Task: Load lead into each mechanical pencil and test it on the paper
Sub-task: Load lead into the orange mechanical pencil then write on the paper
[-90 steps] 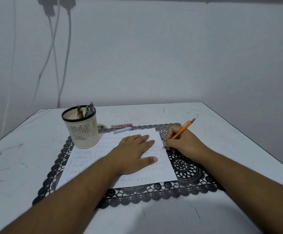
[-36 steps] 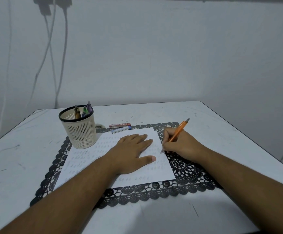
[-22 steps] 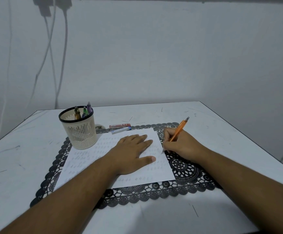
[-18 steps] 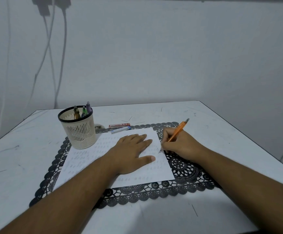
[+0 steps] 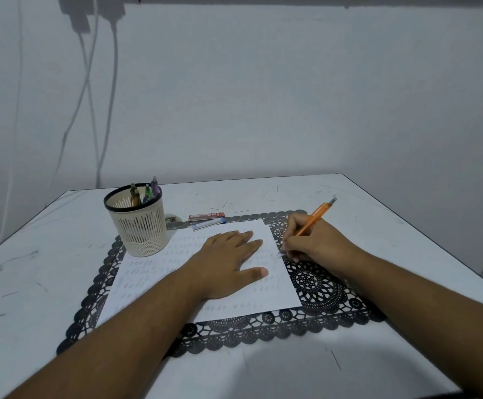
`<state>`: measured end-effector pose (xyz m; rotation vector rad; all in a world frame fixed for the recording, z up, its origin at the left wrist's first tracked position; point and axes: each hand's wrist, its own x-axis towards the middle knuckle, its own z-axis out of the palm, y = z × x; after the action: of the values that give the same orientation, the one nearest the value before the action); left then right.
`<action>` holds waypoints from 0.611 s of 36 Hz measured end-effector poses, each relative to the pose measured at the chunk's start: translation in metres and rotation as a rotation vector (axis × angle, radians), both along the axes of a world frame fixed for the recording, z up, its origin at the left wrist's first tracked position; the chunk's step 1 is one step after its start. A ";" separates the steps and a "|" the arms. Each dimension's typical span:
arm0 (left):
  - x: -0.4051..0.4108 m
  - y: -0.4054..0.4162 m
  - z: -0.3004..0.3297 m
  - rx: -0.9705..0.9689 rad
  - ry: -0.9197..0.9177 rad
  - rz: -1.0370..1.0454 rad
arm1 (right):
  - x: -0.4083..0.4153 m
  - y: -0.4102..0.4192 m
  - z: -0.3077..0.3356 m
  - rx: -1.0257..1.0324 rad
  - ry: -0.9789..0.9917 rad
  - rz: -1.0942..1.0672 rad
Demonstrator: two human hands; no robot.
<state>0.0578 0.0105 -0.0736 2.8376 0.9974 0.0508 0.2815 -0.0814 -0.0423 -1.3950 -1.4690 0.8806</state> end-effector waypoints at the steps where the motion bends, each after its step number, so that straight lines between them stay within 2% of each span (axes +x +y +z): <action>1: -0.001 0.001 0.000 0.000 0.002 0.001 | 0.000 -0.002 -0.002 -0.013 -0.026 0.015; 22: 0.001 0.000 0.000 -0.002 -0.011 -0.012 | -0.003 -0.009 -0.011 -0.014 -0.117 -0.041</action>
<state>0.0588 0.0109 -0.0738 2.8379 0.9778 0.0647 0.2789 -0.0900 -0.0538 -1.5038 -1.5183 0.7964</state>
